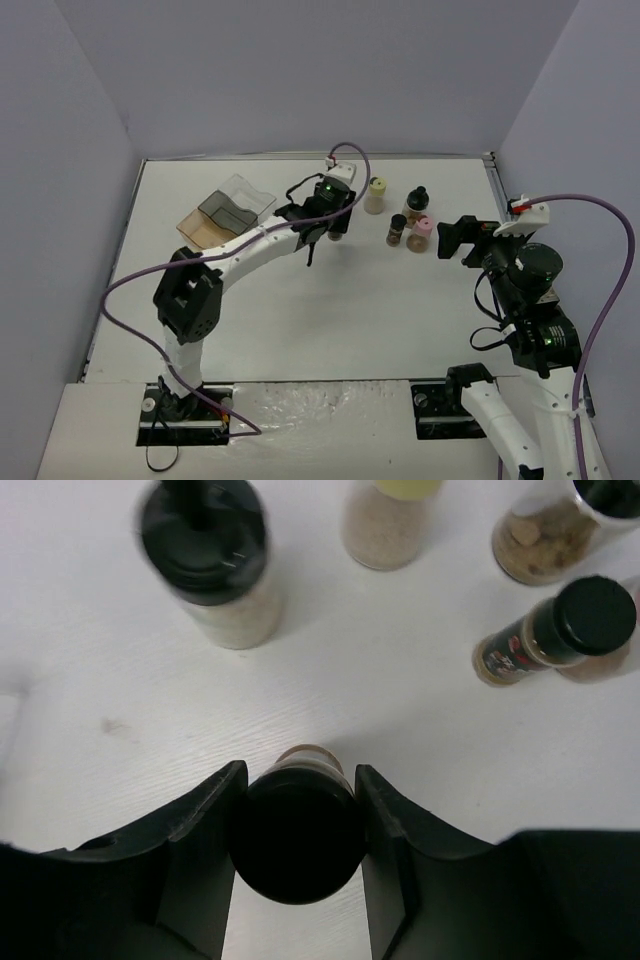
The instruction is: Organize the condiment bottles
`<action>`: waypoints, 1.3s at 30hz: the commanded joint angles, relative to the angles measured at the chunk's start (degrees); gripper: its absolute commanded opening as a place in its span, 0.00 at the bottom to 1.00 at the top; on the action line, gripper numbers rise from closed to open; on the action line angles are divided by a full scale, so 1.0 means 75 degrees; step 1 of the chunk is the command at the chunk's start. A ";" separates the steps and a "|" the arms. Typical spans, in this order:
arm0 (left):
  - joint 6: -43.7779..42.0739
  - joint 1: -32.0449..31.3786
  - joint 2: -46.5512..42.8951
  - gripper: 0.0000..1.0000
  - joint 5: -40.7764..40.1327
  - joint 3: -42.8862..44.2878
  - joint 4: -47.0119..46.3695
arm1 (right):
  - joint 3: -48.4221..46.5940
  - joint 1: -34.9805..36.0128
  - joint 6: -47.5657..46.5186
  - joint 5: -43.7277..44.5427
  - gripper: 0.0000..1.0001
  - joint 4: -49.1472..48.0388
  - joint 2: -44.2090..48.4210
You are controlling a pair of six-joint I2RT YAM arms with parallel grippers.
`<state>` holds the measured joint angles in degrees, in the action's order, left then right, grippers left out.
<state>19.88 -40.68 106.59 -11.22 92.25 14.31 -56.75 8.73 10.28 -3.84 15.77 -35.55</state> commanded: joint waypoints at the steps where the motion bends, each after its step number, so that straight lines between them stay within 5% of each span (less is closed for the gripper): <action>1: -0.0518 0.1747 -0.1205 0.30 -0.0183 0.0166 0.0053 | -0.0076 0.0055 -0.0021 -0.0214 1.00 -0.0387 -0.0186; 9: -0.0915 0.3535 -0.0064 0.30 0.0481 0.1143 0.0049 | -0.0027 0.0063 -0.0012 -0.0273 1.00 -0.0406 -0.0360; 25: -0.1221 0.4147 0.2028 0.30 0.1121 0.2724 0.0082 | 0.0185 0.0055 0.0012 -0.0261 1.00 -0.0415 -0.0430; 39: -0.1283 0.4256 0.2572 0.65 0.1075 0.2816 0.0033 | 0.0136 0.0059 0.0242 -0.0352 1.00 -0.0313 -0.1291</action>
<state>10.94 -9.27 128.51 -2.74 109.82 17.15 -54.81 8.73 10.87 -5.03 15.79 -41.64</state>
